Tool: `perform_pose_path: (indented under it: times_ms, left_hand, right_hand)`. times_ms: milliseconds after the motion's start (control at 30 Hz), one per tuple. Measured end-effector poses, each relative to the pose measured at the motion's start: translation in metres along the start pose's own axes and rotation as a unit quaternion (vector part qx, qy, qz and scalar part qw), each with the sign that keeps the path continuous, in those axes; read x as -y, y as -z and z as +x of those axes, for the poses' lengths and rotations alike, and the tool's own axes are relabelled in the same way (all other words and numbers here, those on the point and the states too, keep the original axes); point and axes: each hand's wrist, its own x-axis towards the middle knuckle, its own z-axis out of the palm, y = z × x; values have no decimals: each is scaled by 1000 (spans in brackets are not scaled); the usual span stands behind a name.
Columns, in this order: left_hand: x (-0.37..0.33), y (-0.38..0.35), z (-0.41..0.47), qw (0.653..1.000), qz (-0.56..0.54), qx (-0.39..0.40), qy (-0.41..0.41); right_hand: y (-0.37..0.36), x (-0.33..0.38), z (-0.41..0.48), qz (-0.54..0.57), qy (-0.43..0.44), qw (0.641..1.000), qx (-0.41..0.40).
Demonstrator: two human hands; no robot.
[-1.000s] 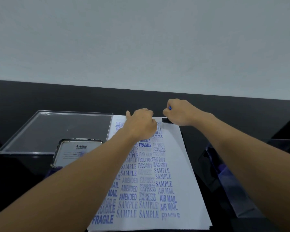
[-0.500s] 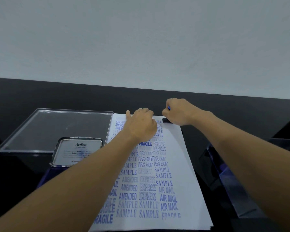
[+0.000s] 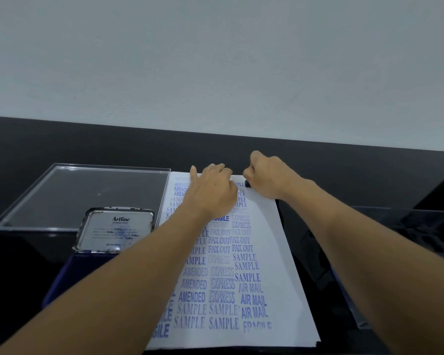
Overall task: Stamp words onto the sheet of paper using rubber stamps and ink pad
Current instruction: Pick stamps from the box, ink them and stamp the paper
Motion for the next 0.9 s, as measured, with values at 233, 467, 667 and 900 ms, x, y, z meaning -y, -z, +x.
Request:
perform_pose_path:
  times_ms: [233,467,667,900]
  left_hand:
    - [-1,1,-1,1000,5,3,3]
    - [0,0,-1,1000,3,3,5]
    - [0,0,-2,1000,3,-3,3]
    - [0,0,-2,1000,0,-2,3]
  right_hand:
    - [-1,2,0,21,-16,1000,-7]
    - [-2,2,3,24,-22,999,-4]
    - [-4,1,5,31,-26,999,-12]
    - [-5,1,5,34,-26,999,-19]
